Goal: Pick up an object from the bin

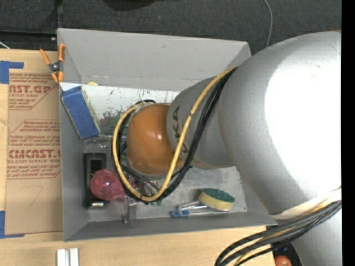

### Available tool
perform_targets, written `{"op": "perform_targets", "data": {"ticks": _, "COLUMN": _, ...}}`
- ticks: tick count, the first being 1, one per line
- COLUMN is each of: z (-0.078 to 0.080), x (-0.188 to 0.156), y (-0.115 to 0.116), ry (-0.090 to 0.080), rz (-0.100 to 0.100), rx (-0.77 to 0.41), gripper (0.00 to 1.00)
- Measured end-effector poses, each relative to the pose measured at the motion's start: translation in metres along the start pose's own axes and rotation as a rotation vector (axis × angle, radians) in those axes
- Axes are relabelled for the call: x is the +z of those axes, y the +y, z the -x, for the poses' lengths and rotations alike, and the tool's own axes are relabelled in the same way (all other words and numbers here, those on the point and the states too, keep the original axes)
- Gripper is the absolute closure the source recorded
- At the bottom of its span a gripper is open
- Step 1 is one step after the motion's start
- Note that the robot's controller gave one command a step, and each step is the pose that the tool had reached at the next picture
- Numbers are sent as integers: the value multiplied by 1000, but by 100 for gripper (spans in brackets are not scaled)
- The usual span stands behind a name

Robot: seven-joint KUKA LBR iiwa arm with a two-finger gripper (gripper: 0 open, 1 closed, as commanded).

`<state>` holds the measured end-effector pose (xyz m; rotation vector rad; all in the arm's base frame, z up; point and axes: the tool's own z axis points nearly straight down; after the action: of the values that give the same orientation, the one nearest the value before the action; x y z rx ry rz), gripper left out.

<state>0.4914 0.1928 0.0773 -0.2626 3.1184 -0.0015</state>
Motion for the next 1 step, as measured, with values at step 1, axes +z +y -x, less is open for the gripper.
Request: {"op": "perform_targets", "data": {"ticks": 1, "z": 0, "x": 5, "y": 6, "ry": -10, "rz": -1, "rx": -133, "gripper": 100}}
